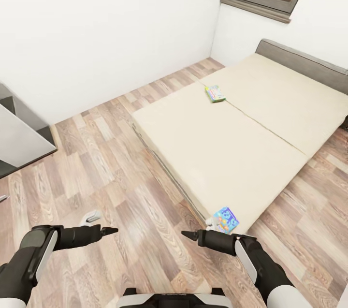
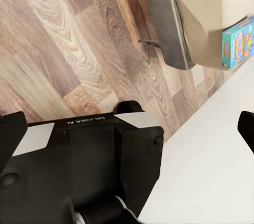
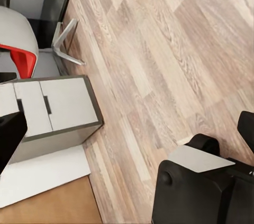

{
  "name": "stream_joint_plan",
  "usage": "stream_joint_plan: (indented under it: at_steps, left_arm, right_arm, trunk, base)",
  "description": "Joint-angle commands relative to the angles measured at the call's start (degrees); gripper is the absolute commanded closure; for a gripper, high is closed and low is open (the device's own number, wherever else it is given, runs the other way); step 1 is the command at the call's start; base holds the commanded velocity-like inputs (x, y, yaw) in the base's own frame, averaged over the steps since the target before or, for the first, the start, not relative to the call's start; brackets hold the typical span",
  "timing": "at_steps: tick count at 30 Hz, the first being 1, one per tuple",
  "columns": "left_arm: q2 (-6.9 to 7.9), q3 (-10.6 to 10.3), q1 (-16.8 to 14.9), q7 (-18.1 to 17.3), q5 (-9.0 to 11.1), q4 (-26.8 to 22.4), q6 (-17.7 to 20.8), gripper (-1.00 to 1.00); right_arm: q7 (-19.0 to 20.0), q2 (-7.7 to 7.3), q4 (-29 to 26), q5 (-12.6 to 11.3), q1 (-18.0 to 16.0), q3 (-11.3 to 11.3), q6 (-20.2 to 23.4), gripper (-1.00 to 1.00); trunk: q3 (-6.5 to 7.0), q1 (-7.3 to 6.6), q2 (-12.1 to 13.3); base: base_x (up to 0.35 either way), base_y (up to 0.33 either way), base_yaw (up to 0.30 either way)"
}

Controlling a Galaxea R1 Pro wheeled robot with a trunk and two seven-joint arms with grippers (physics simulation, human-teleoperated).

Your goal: Put all the toys in the child's room - the three board games (two on the bed and one on the table), the two jigsaw puzzles on the table, and the tennis ball on the table - inside the toy box on the table in the child's room.

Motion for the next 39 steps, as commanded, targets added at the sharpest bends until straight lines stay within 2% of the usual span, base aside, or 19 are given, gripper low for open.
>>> stream_joint_plan:
  at_steps: [1,20,28,39]
  left_arm:
    - [0.0,0.1,0.0,-0.2,0.0,0.0,0.4,-1.0]
    - [0.86,0.2,0.0,-0.2,0.1,0.0,0.4,-1.0]
    - [0.96,0.2,0.0,-0.2,0.1,0.0,0.4,-1.0]
    - [1.07,0.2,0.0,-0.2,0.1,0.0,0.4,-1.0]
  right_arm:
    - [-0.1,-0.05,0.0,-0.5,0.0,0.2,0.4,-1.0]
    - [-0.1,-0.16,0.0,-0.5,0.0,0.0,0.4,-1.0]
    - [0.0,-0.16,0.2,-0.5,0.0,-1.6,0.4,-1.0]
    - [0.0,-0.1,0.4,-0.4,0.0,-1.9,0.3,-1.0]
  trunk:
    - [-0.01,0.03,-0.1]
    - [1.13,0.03,-0.1]
    - [1.65,0.03,-0.1]
    - [2.44,0.03,-0.1]
  base:
    - [0.0,0.154,-0.246]
    - [0.0,0.022,-0.244]
    - [0.0,0.001,-0.233]
    - [0.0,0.032,-0.213]
